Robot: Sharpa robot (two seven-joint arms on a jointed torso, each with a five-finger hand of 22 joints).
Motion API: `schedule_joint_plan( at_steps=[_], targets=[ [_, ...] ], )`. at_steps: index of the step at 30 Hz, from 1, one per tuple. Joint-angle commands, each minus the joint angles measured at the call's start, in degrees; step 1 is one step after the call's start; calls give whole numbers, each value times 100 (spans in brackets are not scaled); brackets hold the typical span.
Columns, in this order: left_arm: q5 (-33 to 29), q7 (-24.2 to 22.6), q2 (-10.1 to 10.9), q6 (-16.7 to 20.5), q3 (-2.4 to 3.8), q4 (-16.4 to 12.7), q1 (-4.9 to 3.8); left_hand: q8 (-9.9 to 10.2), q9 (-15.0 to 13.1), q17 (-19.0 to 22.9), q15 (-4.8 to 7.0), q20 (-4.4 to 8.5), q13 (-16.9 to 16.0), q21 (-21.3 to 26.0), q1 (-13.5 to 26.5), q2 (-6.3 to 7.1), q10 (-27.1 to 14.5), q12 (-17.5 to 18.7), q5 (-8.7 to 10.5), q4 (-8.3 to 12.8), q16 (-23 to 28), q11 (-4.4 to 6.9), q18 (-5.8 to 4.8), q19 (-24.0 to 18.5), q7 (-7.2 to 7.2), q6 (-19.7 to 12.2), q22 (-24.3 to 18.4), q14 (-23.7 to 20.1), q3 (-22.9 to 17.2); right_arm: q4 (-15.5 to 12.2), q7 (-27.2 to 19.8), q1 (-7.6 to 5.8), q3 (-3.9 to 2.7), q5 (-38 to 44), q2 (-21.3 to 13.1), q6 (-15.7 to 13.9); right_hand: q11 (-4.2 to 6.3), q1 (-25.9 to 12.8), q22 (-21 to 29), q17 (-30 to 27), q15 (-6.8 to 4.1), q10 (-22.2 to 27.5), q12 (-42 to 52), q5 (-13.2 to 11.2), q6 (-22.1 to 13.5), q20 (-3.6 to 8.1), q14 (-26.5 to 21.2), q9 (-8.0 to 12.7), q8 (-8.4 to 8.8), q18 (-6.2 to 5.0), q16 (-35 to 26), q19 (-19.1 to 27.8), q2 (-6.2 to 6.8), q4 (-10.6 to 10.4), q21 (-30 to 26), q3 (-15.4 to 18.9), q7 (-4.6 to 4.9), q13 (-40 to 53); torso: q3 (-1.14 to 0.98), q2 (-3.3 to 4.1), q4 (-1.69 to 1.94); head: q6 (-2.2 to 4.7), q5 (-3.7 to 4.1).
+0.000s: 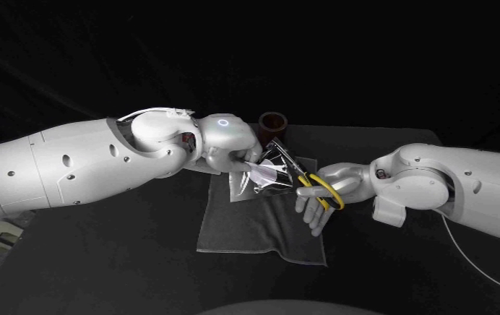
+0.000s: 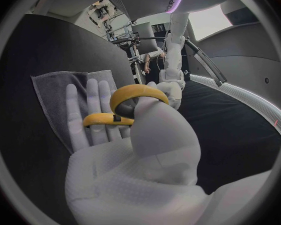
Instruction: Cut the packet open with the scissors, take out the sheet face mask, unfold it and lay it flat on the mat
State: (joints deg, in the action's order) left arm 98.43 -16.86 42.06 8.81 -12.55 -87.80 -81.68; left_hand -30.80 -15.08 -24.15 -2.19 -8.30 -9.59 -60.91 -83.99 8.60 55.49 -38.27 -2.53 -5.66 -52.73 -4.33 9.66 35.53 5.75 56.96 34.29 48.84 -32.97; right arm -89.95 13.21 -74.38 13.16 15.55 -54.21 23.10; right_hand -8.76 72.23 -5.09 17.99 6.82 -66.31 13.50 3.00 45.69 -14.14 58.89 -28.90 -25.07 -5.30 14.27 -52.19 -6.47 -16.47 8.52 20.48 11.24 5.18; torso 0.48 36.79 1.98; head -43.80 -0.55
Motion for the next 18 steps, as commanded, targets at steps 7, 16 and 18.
schedule_joint_plan(
  at_steps=[7,16,18],
  targets=[
    [71,-19,-13,-142,-9,10,0,0,-472,4,36,25,-7,-39,-52,-35,45,21,-20,584,19,-6,70,0,-34,80,5,-5,-636,10,31,-18,-12,223,-8,101,496,263,-97,598,-398,-1129,297,-18,749,374,896,-553,-360,-546,493,-693,-391,9,326,462,-390,297,-6,-2,-7,-37,-10],
    [82,-13,-23,-181,-13,10,0,3,-477,5,35,25,-8,-39,-52,-37,45,23,-20,582,20,-6,70,-1,-35,79,4,-5,-638,9,-32,-18,-12,327,-25,-183,760,364,-187,1188,-664,-1658,730,-11,1023,622,1387,-1271,-758,-536,817,-1184,-520,5,567,607,-664,605,-4,-1,-7,-46,-12],
    [87,-11,-25,-194,-15,9,0,3,-477,5,35,25,-8,-39,-52,-37,45,23,-20,582,20,-6,70,-1,-35,79,4,-5,-638,5,-84,-18,-12,339,-28,-350,818,363,-210,1382,-725,-1724,886,-11,1053,677,1488,-1514,-867,-532,883,-1293,-540,1,622,606,-725,725,-4,0,-5,-47,-8]
  ],
)
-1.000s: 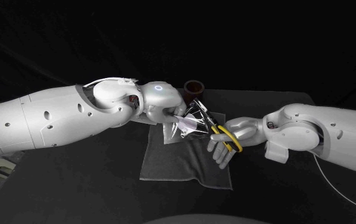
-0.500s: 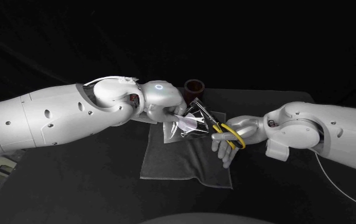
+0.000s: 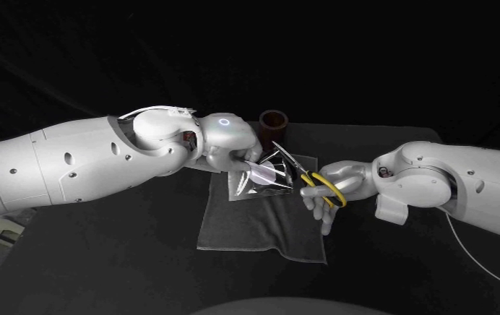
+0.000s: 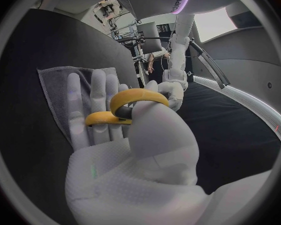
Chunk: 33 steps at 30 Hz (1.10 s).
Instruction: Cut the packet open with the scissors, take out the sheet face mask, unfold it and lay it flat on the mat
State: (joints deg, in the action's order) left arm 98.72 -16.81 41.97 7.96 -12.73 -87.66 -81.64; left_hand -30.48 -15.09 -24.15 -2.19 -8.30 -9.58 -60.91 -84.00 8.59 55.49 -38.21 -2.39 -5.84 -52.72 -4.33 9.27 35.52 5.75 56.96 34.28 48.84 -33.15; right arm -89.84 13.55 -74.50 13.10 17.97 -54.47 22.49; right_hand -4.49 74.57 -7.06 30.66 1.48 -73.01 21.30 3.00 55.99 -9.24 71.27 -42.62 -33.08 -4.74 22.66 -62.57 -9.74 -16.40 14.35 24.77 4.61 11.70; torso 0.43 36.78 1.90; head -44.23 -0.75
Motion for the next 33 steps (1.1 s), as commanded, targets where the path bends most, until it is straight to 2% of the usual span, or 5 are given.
schedule_joint_plan(
  at_steps=[1,9,21,28,33],
  targets=[
    [59,-16,-15,-114,1,-6,-4,-29,-477,4,35,25,-8,-40,-52,-37,45,18,-33,600,19,-6,109,-1,-34,80,5,-5,-619,-8,-133,-6,-6,100,-3,-346,412,130,-21,166,-208,-1078,155,-10,35,202,283,-205,-94,-587,64,-288,-218,-5,57,178,-77,109,1,1,5,-7,13],
    [64,6,-11,-138,-3,10,-5,-24,-484,5,35,25,-9,-39,-51,-38,44,21,-33,599,21,-7,109,-4,-34,79,4,-7,-622,0,-172,-6,-6,119,-26,-609,474,145,-54,650,-275,-989,551,-5,-3,298,397,-759,-187,-574,64,-424,-236,-6,118,179,-145,470,3,-2,1,16,31],
    [0,12,81,-53,-3,52,-4,-19,-492,5,34,24,-10,-40,-44,-41,44,23,-33,590,21,-8,107,-4,-31,76,4,-7,-622,-109,-615,-3,-5,-26,-350,-820,-369,190,317,296,491,768,-1052,10,-935,-390,-1077,-125,1642,-561,-1334,764,-6,35,-668,165,712,59,0,4,-2,62,71],
    [-41,-6,115,-13,-2,67,-3,-18,-493,5,33,23,-10,-41,-42,-41,45,24,-33,589,20,-8,107,-4,-30,76,4,-7,-622,-288,-630,57,-3,-50,-525,-648,-606,199,318,-239,713,1259,-1510,-4,-1171,-602,-1505,370,2185,-568,-1783,1120,102,21,-899,160,921,-416,-2,2,1,75,89],
    [-52,-13,119,-12,-2,72,-3,-15,-497,5,33,23,-10,-42,-40,-41,46,25,-33,587,20,-8,107,-2,-28,75,3,-6,-623,-494,-559,159,-2,-50,-616,-495,-804,58,324,-617,907,1816,-1757,-15,-1615,-711,-2041,636,2504,-525,-1902,1366,390,-26,-1041,23,1120,-720,-3,2,-2,83,93]
  ],
)
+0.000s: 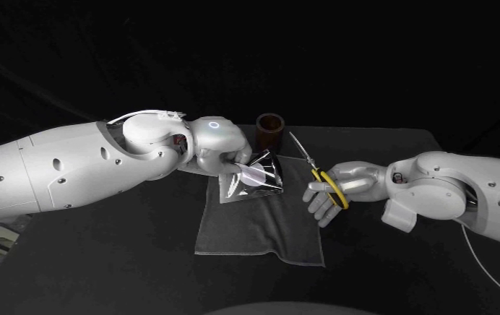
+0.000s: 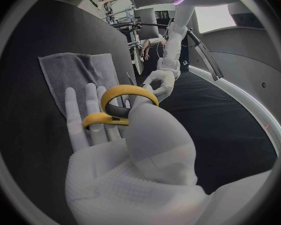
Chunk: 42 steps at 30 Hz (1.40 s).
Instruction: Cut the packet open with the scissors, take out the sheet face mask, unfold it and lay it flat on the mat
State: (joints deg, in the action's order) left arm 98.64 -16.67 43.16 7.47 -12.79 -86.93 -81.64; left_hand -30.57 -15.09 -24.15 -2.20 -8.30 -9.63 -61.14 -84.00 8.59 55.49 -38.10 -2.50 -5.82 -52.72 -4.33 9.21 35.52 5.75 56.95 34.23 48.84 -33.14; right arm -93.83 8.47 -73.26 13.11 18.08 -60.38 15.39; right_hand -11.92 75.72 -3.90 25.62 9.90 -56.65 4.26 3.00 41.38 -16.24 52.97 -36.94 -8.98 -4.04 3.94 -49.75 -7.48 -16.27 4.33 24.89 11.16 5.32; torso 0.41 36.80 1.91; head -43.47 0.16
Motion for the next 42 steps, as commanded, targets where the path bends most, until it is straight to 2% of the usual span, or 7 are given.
schedule_joint_plan(
  at_steps=[1,3,5,18,25,35,42],
  targets=[
    [-45,-27,0,37,4,0,-3,-6,-497,5,33,23,-6,-19,-40,-41,46,14,-23,586,20,-8,112,-2,-28,75,9,-7,-624,-140,-34,56,-3,-62,-38,246,-163,-223,4,-301,135,399,-26,-20,-325,-26,-512,153,171,-525,-3,205,446,-60,-52,-425,517,-153,-1,-1,-4,9,-1],
    [-47,-28,1,35,4,3,-3,-6,-497,5,33,23,-6,-19,-40,-41,46,14,-23,586,20,-8,112,-2,-28,75,9,-7,-624,-219,-9,96,-2,-62,-56,283,-168,-483,-1,-498,193,566,-26,-26,-509,-16,-647,260,207,-490,-6,301,870,-60,-48,-1056,573,-162,-1,-5,-4,8,5],
    [-48,-28,1,33,4,4,-3,-6,-497,5,33,23,-6,-19,-40,-41,46,14,-23,586,20,-8,112,-2,-28,75,9,-7,-624,-272,4,122,-2,-62,-63,306,-193,-618,-4,-608,211,667,-26,-21,-640,-20,-732,332,181,-458,2,356,1068,-67,-42,-1369,577,-161,0,-6,-4,9,5],
    [-52,-30,3,35,4,-8,-2,-6,-497,5,33,23,-6,-19,-40,-41,46,14,-23,586,20,-8,112,-2,-28,75,9,-7,-624,-247,82,179,-2,-132,59,558,-190,-810,-11,-758,215,600,45,-20,-622,-13,-742,399,-44,-450,47,384,1222,-71,-27,-1608,584,-149,7,6,12,14,16],
    [-53,-37,3,43,4,-37,-2,4,-515,5,32,23,-9,-21,-39,-38,49,18,-23,583,20,-8,113,-1,-24,75,7,-5,-628,-142,197,183,-2,-297,151,860,-255,-1200,13,-1072,313,936,-70,19,-947,-24,-1447,517,-44,-357,-63,633,2007,-104,-70,-1257,606,-173,6,-2,11,7,3],
    [-53,-35,16,57,4,-69,-2,4,-515,5,32,23,-9,-21,-39,-38,49,18,-23,583,20,-8,113,-1,-24,75,7,-5,-628,42,376,186,-2,-462,247,1246,-281,-1388,20,-1361,370,1078,-49,74,-1158,-24,-2158,537,-127,-292,-108,876,2290,-115,-77,-1019,613,-164,7,1,7,-16,-12],
    [-53,-39,19,62,5,-87,-2,4,-515,5,32,23,-9,-21,-39,-38,49,18,-23,583,20,-8,113,-1,-24,75,7,-5,-628,65,385,194,-1,-501,284,1372,-270,-1396,2,-1332,359,1012,-15,60,-1134,-18,-2018,508,-236,-297,-63,829,2185,-111,-48,-1104,611,-153,0,-1,5,-17,-24]
  ],
)
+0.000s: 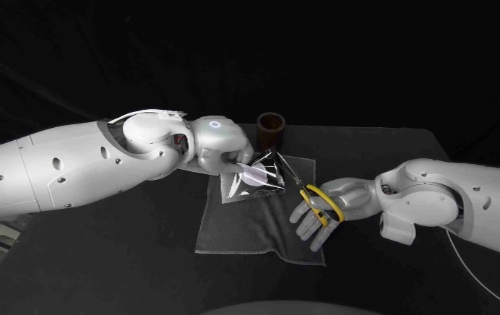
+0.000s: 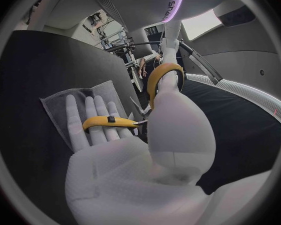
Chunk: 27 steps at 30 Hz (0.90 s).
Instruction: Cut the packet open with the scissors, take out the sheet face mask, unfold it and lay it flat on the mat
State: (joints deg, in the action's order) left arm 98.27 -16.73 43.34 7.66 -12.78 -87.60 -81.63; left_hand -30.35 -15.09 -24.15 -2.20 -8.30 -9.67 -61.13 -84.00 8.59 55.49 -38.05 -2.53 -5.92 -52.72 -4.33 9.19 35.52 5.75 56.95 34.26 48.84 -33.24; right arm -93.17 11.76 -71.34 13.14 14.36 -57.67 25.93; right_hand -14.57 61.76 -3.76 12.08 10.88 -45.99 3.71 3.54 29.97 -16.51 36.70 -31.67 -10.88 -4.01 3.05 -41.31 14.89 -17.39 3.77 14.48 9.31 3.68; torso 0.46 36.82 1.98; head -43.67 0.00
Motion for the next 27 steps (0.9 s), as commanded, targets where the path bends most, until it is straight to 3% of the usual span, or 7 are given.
schedule_joint_plan(
  at_steps=[1,4,15,20,27],
  targets=[
    [-17,-33,2,44,5,-22,-3,-18,-515,5,32,23,-4,-22,-38,-38,49,13,-20,594,20,-8,115,-2,-24,74,4,-5,-618,-8,51,3,-4,-135,16,333,-3,3,-15,39,257,-73,47,-5,10,9,-326,-25,-73,-304,41,-20,-85,1,15,-91,795,12,-5,-2,-2,3,-10],
    [-17,-33,3,42,5,-21,-3,-18,-515,5,32,23,-4,-22,-38,-38,49,13,-20,594,20,-8,115,-2,-24,74,4,-5,-618,-31,45,4,-4,-144,21,382,7,18,-23,69,242,-128,65,-28,24,10,-179,-39,-149,-318,78,-43,-195,4,31,-181,793,14,-8,2,-6,7,-13],
    [-17,-42,0,42,5,-26,-3,-18,-515,5,32,23,-4,-22,-38,-38,49,13,-20,594,20,-8,115,-2,-24,74,4,-5,-618,-57,-16,6,-5,-155,40,441,19,40,-27,81,226,-218,79,-47,36,8,-17,-52,-301,-337,119,-64,-381,10,41,-327,790,10,-7,0,-3,9,-15],
    [-17,-45,1,40,5,-46,-3,-18,-515,5,32,23,-4,-22,-38,-38,49,13,-20,594,20,-8,115,-2,-24,74,4,-5,-618,77,-92,3,-8,-165,110,410,26,69,-27,50,220,-281,72,-63,12,6,33,-43,-447,-346,132,-75,-658,20,43,-525,788,7,-10,3,2,21,-12],
    [-17,-45,10,33,5,-87,-3,-18,-515,5,32,23,-4,-22,-38,-38,49,13,-20,594,20,-8,115,-2,-24,74,4,-5,-618,243,-151,-12,-16,-201,220,412,32,94,-28,34,215,-327,75,-70,11,6,70,-33,-534,-351,141,-81,-808,28,45,-615,787,8,-8,8,2,16,-23]
  ],
)
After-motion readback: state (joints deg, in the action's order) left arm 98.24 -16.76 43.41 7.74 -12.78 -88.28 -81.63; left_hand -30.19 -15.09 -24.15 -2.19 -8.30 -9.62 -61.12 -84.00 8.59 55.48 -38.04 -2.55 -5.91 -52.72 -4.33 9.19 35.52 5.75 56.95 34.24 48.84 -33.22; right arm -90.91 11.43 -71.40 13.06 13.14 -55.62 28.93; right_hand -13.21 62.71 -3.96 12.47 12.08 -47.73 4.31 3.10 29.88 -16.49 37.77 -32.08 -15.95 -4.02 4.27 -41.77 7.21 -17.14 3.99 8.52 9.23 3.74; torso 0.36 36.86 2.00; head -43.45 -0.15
